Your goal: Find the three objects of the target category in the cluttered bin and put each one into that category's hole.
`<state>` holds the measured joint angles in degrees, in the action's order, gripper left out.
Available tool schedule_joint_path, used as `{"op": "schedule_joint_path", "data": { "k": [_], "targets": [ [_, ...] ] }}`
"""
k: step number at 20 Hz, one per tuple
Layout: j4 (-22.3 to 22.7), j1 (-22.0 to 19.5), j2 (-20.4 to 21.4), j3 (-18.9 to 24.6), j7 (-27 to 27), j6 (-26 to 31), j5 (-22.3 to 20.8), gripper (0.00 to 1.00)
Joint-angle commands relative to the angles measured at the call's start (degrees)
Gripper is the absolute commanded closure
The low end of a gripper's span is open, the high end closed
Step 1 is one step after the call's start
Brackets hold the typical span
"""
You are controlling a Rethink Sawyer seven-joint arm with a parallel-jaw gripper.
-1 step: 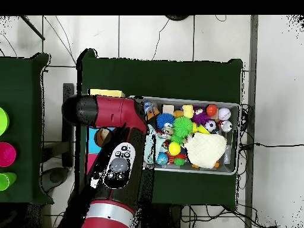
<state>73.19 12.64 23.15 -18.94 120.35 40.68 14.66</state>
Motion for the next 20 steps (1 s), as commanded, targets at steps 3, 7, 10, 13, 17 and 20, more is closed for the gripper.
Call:
{"op": "schedule_joint_path", "data": {
  "k": [3, 7, 10, 13, 17, 20],
  "targets": [
    [1.34, 0.79, -5.2, 8.79, 10.44, -2.8, 2.95, 1.0],
    [0.78, 1.23, -5.65, 8.86, 11.24, -3.34, 3.33, 1.0],
    [0.6, 1.51, -5.72, 8.86, 11.79, -3.9, 3.6, 1.0],
    [0.41, 1.93, -5.78, 8.82, 12.41, -4.37, 3.98, 1.0],
    [-0.54, 2.18, -6.71, 8.96, 12.88, -4.84, 4.45, 1.0],
    [-0.84, 2.19, -6.82, 9.27, 12.64, -4.45, 4.72, 1.0]
  ]
}}
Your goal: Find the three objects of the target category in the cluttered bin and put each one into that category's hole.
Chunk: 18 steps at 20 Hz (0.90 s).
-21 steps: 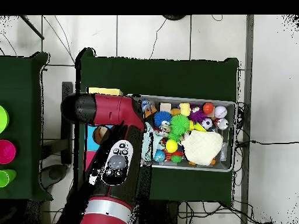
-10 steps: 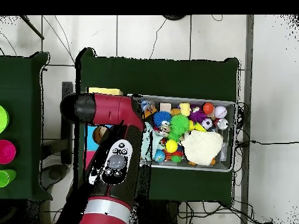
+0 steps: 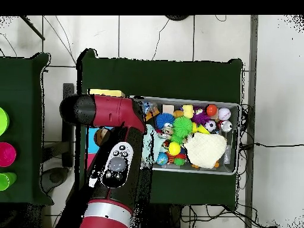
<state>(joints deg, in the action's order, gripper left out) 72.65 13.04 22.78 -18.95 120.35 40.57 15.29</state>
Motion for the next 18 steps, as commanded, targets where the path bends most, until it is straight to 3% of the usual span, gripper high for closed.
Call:
{"op": "schedule_joint_path", "data": {
  "k": [1, 18],
  "targets": [
    [-0.66, 1.89, -6.59, 9.19, 12.79, -3.92, 4.19, 1.0],
    [-1.88, 3.76, -7.53, 8.57, 14.43, -2.19, 5.96, 1.0]
  ]
}}
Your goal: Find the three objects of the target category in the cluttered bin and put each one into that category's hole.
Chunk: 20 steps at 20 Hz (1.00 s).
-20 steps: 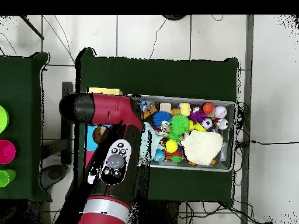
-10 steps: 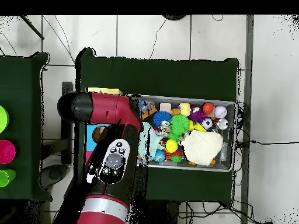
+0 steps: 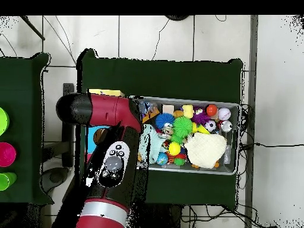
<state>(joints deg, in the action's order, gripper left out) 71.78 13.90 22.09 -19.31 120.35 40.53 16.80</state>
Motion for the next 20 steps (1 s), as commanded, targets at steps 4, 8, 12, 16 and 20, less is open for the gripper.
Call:
{"op": "schedule_joint_path", "data": {
  "k": [4, 8, 12, 16, 20],
  "targets": [
    [-1.2, 3.67, -6.6, 8.39, 15.1, -1.13, 4.96, 1.0],
    [-1.41, 4.18, -6.8, 7.85, 14.84, -0.8, 6.14, 1.0],
    [-1.32, 4.72, -6.55, 7.31, 14.61, -0.52, 6.75, 1.0],
    [-1.49, 5.32, -6.84, 6.64, 15.19, -1.05, 6.66, 1.0],
    [-4.29, 6.4, -10.18, 2.89, 17.15, -2.23, 5.37, 1.0]
  ]
}}
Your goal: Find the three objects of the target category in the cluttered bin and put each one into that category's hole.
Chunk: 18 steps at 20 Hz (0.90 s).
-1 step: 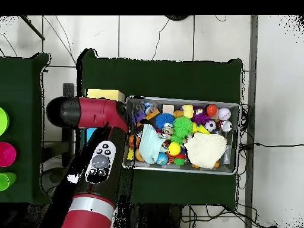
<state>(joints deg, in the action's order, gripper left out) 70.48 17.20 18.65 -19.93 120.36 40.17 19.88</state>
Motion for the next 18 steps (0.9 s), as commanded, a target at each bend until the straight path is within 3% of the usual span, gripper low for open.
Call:
{"op": "schedule_joint_path", "data": {
  "k": [1, 5, 9, 18],
  "targets": [
    [-4.07, 3.45, -7.97, 2.08, 17.82, -2.21, 1.86, 1.0],
    [-8.47, 4.89, -13.17, -6.1, 21.78, -2.72, 1.03, 1.0],
    [-10.44, 2.62, -15.24, -7.84, 18.12, -3.98, 0.36, 1.0],
    [-12.26, 1.11, -18.2, -9.9, 17.23, -5.21, 0.72, 1.0]
  ]
}}
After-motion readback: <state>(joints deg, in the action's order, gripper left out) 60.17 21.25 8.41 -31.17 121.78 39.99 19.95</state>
